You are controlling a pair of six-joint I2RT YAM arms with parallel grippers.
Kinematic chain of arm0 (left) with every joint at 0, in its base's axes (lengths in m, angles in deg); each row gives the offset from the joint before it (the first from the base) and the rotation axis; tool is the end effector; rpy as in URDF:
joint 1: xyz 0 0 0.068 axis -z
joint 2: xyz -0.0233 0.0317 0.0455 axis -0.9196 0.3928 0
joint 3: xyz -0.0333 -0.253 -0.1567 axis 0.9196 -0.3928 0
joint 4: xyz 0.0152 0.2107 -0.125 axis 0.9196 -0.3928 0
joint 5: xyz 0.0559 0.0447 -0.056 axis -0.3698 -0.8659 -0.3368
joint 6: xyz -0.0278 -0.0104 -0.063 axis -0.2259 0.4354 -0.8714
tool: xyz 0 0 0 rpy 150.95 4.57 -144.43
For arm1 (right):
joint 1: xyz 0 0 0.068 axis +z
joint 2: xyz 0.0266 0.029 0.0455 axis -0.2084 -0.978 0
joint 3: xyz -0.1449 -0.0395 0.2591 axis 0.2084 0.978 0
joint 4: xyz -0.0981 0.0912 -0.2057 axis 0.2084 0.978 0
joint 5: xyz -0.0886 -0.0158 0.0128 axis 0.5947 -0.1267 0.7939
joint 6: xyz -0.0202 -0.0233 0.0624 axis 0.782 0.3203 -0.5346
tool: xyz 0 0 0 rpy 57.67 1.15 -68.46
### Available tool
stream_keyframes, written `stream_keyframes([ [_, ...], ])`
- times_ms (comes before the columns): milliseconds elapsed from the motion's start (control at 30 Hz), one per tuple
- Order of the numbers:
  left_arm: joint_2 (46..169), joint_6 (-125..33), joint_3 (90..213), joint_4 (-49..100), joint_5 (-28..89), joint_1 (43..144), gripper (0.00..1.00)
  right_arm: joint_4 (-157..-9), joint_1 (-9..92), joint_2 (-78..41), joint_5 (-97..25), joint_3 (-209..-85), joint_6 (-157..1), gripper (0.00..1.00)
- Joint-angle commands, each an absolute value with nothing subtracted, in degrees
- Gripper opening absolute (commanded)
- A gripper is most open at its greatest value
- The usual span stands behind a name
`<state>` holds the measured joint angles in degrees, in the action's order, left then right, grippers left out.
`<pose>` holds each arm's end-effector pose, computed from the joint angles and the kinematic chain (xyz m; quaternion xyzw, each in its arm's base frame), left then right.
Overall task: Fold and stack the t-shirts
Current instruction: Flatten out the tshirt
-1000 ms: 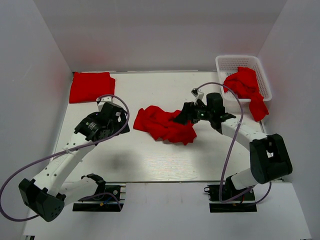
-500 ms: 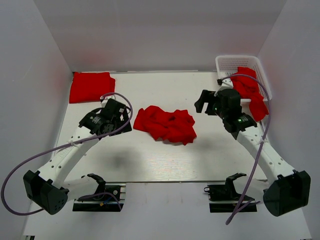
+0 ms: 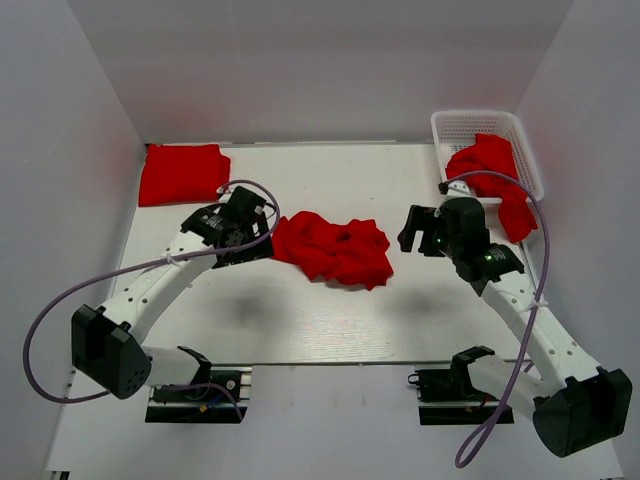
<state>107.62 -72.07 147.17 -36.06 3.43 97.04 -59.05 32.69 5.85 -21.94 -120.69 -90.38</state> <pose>0.2071 -0.0991 0.3087 -0.0992 0.9619 0.0216 0.2540 0.1942 0.0663 0.3191 0.0153 0.8729 0.1182 0.4732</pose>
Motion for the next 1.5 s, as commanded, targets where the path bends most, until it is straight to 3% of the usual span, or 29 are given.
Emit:
stream_keyframes([
  [0,107.4,-72.7,145.8,-31.2,3.5,96.8,1.00,-61.3,33.3,5.7,-27.8,-119.9,-89.9,0.90],
  [167,114.2,-71.2,144.7,-20.1,3.9,96.3,1.00,-64.9,34.3,1.1,-37.3,-119.6,-90.9,0.90],
  [467,131.5,-68.0,150.2,-16.6,7.6,93.9,1.00,-64.8,37.0,-4.6,-37.3,-120.2,-88.7,0.90],
  [767,135.0,-66.9,148.4,-7.8,11.8,92.3,0.97,-64.4,40.3,-7.6,-36.4,-119.7,-86.9,0.90],
  [1133,140.5,-64.6,145.9,-1.7,16.6,91.1,0.84,-65.1,42.5,-10.8,-33.7,-120.5,-86.9,0.90],
  [1267,141.9,-64.6,145.4,-0.5,17.4,91.1,0.69,-66.1,43.2,-13.0,-33.1,-120.8,-87.3,0.85],
  [1367,142.0,-64.1,144.9,-0.5,17.4,91.1,0.44,-67.2,43.6,-14.5,-32.8,-120.9,-88.1,0.75],
  [1400,142.0,-64.1,144.9,-0.5,17.4,91.1,0.27,-68.0,43.7,-15.0,-32.7,-120.9,-88.2,0.72],
  [1433,142.0,-64.1,144.9,-0.5,17.4,91.1,0.17,-68.3,43.8,-15.2,-31.8,-120.9,-88.6,0.67],
  [1467,142.0,-64.1,144.9,-0.5,17.4,91.1,0.08,-68.6,43.8,-15.2,-31.4,-121.0,-88.9,0.44],
])
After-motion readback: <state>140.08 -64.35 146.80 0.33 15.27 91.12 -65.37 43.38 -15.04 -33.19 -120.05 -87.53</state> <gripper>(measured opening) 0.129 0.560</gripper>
